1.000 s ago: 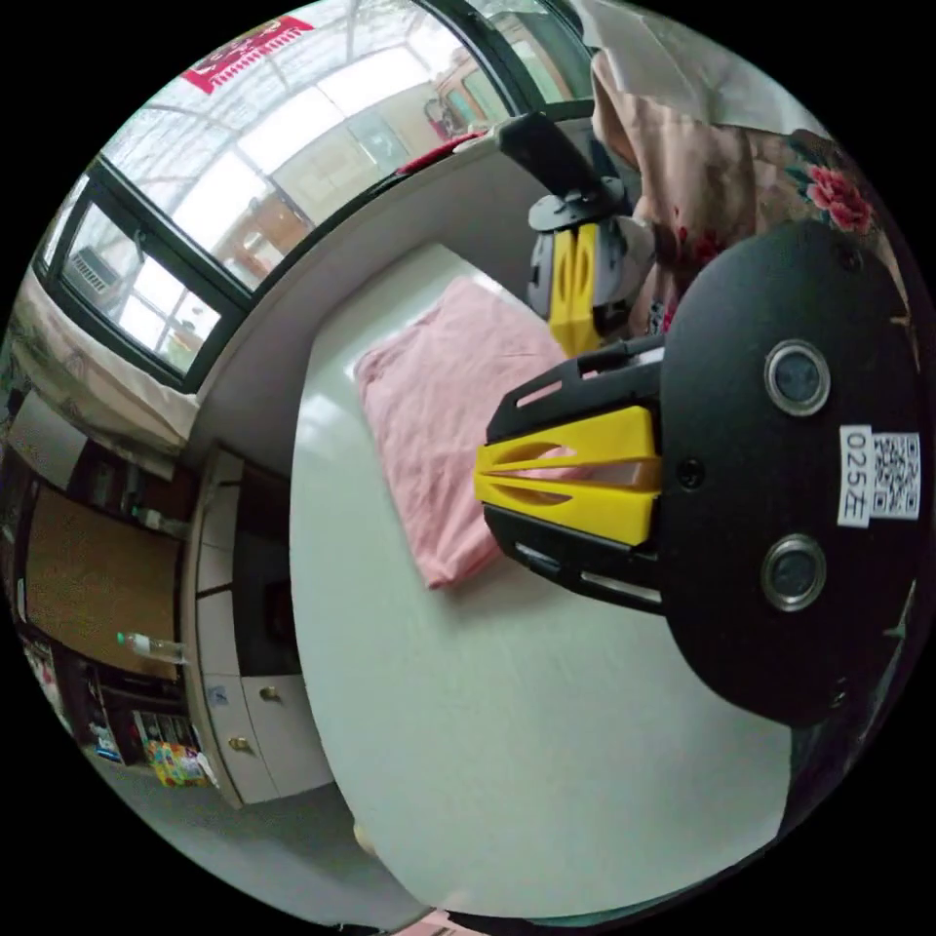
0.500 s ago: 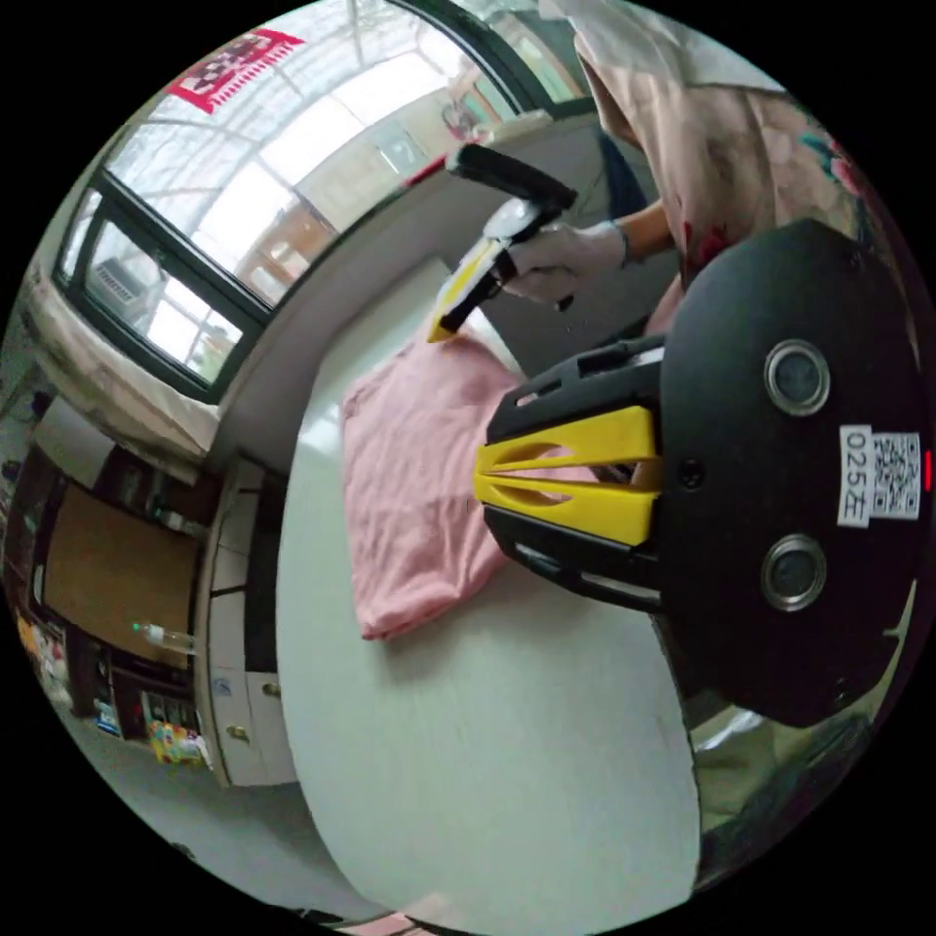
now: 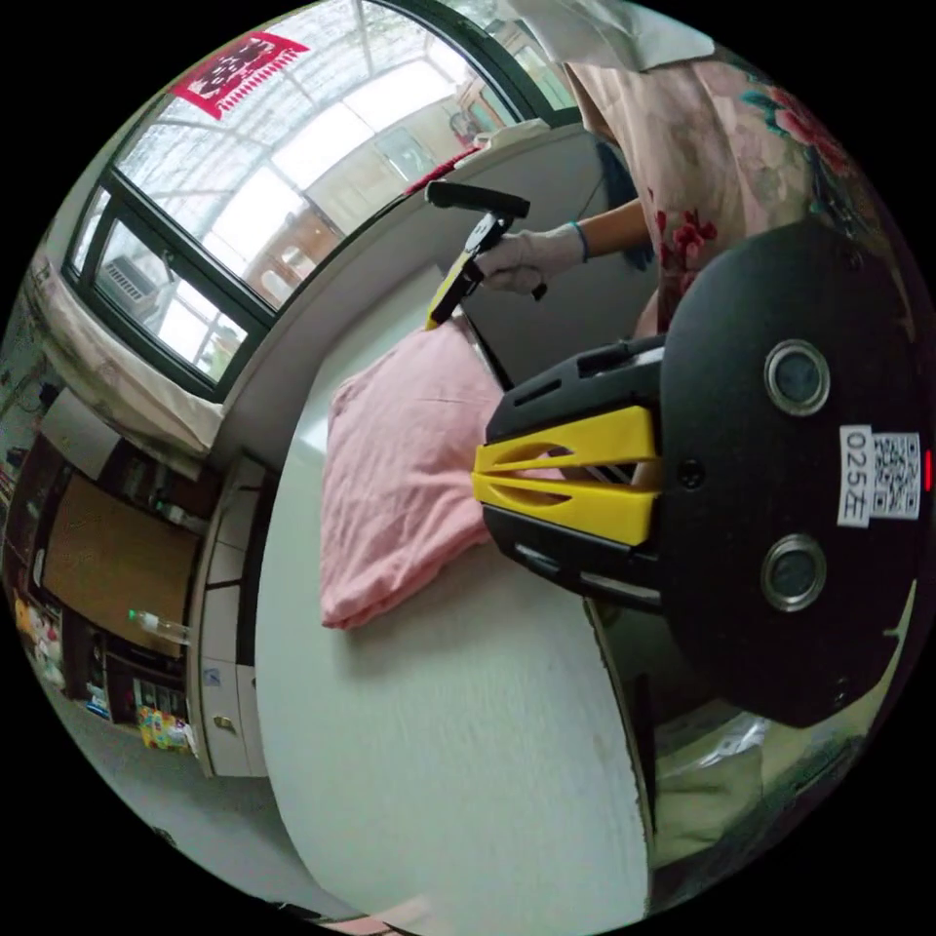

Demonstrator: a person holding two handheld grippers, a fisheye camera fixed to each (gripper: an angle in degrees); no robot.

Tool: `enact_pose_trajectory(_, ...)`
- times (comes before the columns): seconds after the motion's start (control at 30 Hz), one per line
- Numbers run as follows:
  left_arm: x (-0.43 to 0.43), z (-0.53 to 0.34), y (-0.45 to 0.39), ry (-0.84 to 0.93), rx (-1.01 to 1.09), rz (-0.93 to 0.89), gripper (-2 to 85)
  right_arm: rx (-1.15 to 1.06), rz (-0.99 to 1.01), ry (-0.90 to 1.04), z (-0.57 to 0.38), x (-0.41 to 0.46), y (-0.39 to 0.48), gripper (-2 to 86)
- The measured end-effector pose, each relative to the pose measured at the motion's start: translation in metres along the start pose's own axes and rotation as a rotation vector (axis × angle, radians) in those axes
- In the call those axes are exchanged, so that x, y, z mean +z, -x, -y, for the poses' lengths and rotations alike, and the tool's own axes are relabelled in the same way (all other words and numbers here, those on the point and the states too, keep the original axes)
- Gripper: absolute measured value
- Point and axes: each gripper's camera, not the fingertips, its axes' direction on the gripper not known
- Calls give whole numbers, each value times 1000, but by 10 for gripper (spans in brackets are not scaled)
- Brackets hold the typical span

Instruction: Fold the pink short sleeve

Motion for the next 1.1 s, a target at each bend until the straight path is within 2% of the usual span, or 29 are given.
enact_pose_trajectory(0.1,-24,21,-7,-3,3,53,-5,-35,14,5,-6,-10,7,-7)
enact_pose_trajectory(0.2,-58,26,-1,-73,-57,-8,15,-39,43,-3,-15,-24,3,-1)
enact_pose_trajectory(0.3,-93,15,22,-257,-216,-198,82,135,183,-93,-31,-46,-26,53)
enact_pose_trajectory(0.37,-97,6,40,-328,-355,-304,106,391,438,-141,-52,-50,-66,100)
enact_pose_trajectory(0.43,-89,5,48,-342,-422,-326,111,513,586,-128,-68,-40,-88,124)
enact_pose_trajectory(0.5,-74,15,57,-344,-489,-419,110,600,626,-95,-79,-24,-105,150)
enact_pose_trajectory(0.57,-53,43,68,-367,-554,-606,104,724,776,-110,-85,0,-126,175)
enact_pose_trajectory(0.6,-50,52,68,-369,-556,-628,102,741,819,-118,-83,6,-130,176)
enact_pose_trajectory(0.67,-47,98,58,-337,-530,-597,85,756,925,-143,-70,23,-138,164)
enact_pose_trajectory(0.83,-52,185,38,-329,-488,-630,25,707,855,-58,-44,39,-139,124)
enact_pose_trajectory(0.97,-70,243,19,-340,-497,-599,36,782,945,-19,-40,54,-147,118)
enact_pose_trajectory(1.03,-80,265,11,-359,-513,-590,37,824,1065,-35,-39,63,-148,109)
enact_pose_trajectory(1.1,-85,286,9,-389,-548,-648,37,821,1082,-40,-34,70,-147,100)
